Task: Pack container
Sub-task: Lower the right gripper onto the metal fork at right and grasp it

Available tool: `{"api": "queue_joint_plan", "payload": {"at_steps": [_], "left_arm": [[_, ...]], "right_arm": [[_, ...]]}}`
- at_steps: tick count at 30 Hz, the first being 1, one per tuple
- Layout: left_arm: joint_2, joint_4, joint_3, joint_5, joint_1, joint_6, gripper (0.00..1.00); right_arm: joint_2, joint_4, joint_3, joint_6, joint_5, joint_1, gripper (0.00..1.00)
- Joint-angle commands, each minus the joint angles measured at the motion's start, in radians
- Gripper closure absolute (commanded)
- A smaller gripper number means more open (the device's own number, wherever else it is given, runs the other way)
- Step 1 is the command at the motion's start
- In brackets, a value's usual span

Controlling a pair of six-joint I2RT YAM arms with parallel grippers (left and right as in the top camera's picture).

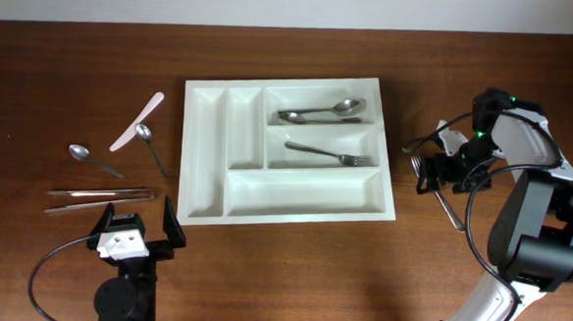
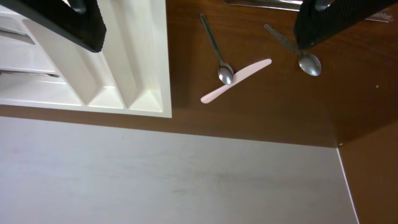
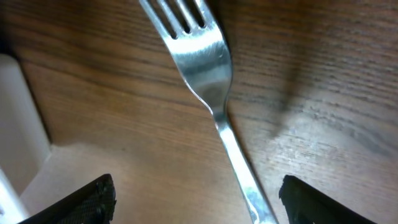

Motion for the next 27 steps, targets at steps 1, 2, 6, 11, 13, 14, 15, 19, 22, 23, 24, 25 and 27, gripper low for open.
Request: {"api": "queue_joint_plan", "payload": {"at_steps": [1, 2, 6, 11, 13, 14, 15, 19, 22, 23, 24, 25, 27], "left_arm": [[-0.009, 0.002, -0.007, 0.01, -0.003, 0.016, 0.01], [-0.008, 0.002, -0.007, 0.01, -0.003, 0.016, 0.01], [-0.008, 0.002, -0.007, 0.01, -0.003, 0.016, 0.01], [-0.009, 0.002, -0.007, 0.01, -0.003, 0.016, 0.01], [-0.009, 0.002, -0.007, 0.01, -0.003, 0.016, 0.01], [-0.009, 0.002, -0.007, 0.01, -0.003, 0.016, 0.01], [-0.008, 0.002, -0.007, 0.01, -0.003, 0.016, 0.01], [-0.009, 0.002, -0.007, 0.01, -0.003, 0.016, 0.01], [-0.009, 0.002, -0.007, 0.01, -0.003, 0.016, 0.01], [-0.009, 0.002, -0.007, 0.01, -0.003, 0.016, 0.01], [-0.009, 0.002, -0.007, 0.01, -0.003, 0.016, 0.01], [-0.008, 0.002, -0.007, 0.01, -0.003, 0.016, 0.01], [-0.009, 0.002, -0.007, 0.01, -0.003, 0.016, 0.01]], "right_arm": [[-0.035, 0.035, -0.012, -0.06, -0.013, 0.003, 0.15], [-0.035, 0.05, -0.012, -0.075, -0.013, 0.003, 0.15], [-0.034, 0.107, -0.012, -0.121, -0.013, 0.003, 0.14], [-0.031, 0.12, -0.014, -0.165, -0.009, 0.003, 0.14], [-0.031, 0.12, -0.021, -0.172, -0.001, 0.002, 0.14], [-0.031, 0.12, -0.026, -0.172, 0.002, 0.002, 0.14], [-0.031, 0.12, -0.034, -0.172, 0.004, 0.002, 0.14], [-0.031, 0.135, -0.074, -0.172, 0.008, 0.002, 0.14], [-0.031, 0.154, -0.109, -0.171, 0.018, 0.002, 0.14], [-0.031, 0.16, -0.117, -0.171, 0.027, 0.002, 0.14], [-0.031, 0.166, -0.124, -0.17, 0.038, 0.003, 0.14], [-0.031, 0.173, -0.129, -0.167, 0.048, 0.002, 0.14], [-0.031, 0.19, -0.136, -0.161, 0.06, 0.002, 0.16]]}}
